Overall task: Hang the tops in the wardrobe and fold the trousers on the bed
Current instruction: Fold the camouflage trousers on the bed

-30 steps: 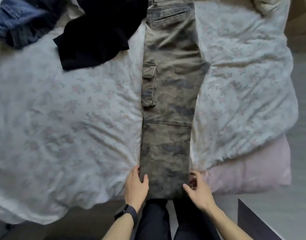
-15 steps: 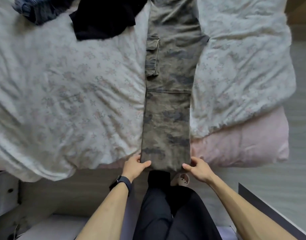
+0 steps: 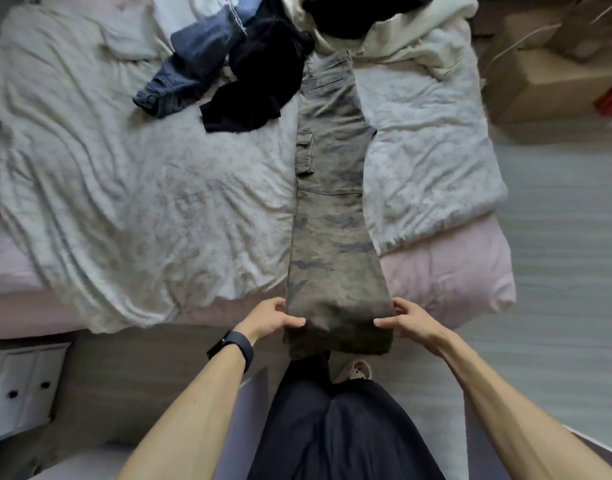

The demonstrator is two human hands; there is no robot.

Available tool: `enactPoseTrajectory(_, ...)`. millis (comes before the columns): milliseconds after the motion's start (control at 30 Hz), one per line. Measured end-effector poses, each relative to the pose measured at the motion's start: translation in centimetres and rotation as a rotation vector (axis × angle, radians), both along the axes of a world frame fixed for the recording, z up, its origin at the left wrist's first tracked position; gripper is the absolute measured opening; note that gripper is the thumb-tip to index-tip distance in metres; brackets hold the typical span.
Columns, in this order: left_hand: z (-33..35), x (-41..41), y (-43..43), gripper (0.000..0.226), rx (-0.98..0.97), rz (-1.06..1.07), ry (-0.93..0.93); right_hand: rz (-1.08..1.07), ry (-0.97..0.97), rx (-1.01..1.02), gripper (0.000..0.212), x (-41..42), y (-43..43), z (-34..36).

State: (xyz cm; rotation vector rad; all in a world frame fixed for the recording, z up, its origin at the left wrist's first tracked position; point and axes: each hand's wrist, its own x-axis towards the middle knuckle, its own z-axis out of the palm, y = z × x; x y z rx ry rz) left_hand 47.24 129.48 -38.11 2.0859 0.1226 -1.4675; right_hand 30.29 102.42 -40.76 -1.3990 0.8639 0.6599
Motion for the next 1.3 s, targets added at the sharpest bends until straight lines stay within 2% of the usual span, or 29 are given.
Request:
enactPoseTrajectory(67,1.4,-1.3,-0.1,0.04,0.004,0.017,-0.021,0.002,-0.03,-0.003,0.022,-1.3,0.2,1.4)
enactPoseTrajectory(167,2.4,-2.8,-0.1,0.033,0.007,0.047,-0.036,0.005,-0.033,-0.024,0.021,-3.2,0.1,2.2)
enactPoseTrajectory(333,2.5,-5.8,1.0,0.055,0.057,0.053,-0.143,-0.121,-0.047,0.051,0.016,-6.1,0.7,3.6)
enactPoseTrajectory(433,2.9,-6.3,1.3,0.064,0.057,0.062,-0.173,-0.194,-0.051,0.052,0.012,-6.4,1.1,3.5)
enactPoseTrajectory(500,3.4,-6.6,1.5,0.067,0.059,0.015,-0.255,-0.234,-0.038,0.024,0.013,-6.4,1.7,3.4)
enactPoseTrajectory(600,3.7,-6.9,1.9,0.056,0.043,-0.06,-0.306,-0.275,0.004,-0.014,0.016,-6.8,2.7,2.6)
enactPoseTrajectory(767,3.3,-8.3,2.0,0.031,-0.08,-0.017,-0.217,-0.355,0.052,-0.063,0.024,-7.9,3.3,1.9)
enactPoseTrajectory(867,3.9,-9.1,2.3,0.026,-0.078,-0.101,-0.233,-0.361,-0.065,-0.262,0.024,-8.5,3.7,2.3)
enactPoseTrajectory(933,4.8,-9.2,2.5,0.038,-0.091,-0.211,-0.267,-0.248,-0.176,-0.369,0.008,-8.5,3.8,2.9)
enactPoseTrajectory(1000,5.8,-8.7,2.3,0.051,-0.119,-0.367,-0.309,-0.172,-0.26,-0.385,0.01,-8.1,3.4,4.0)
enactPoseTrajectory(1067,6.5,-7.9,2.0,0.053,-0.109,-0.543,-0.442,-0.148,-0.31,-0.346,0.023,-7.5,2.9,5.5)
enactPoseTrajectory(1133,7.2,-6.9,1.6,0.041,-0.058,-0.66,-0.733,-0.081,-0.363,-0.38,0.039,-7.0,2.5,6.8)
enactPoseTrajectory(1200,7.6,-5.8,1.3,0.031,-0.07,-0.691,-1.032,0.042,-0.46,-0.564,0.044,-6.3,1.9,7.4)
enactPoseTrajectory(1300,7.4,-3.6,1.2,0.027,-0.176,-0.73,-1.316,0.2,-0.606,-0.912,0.028,-4.8,0.9,7.4)
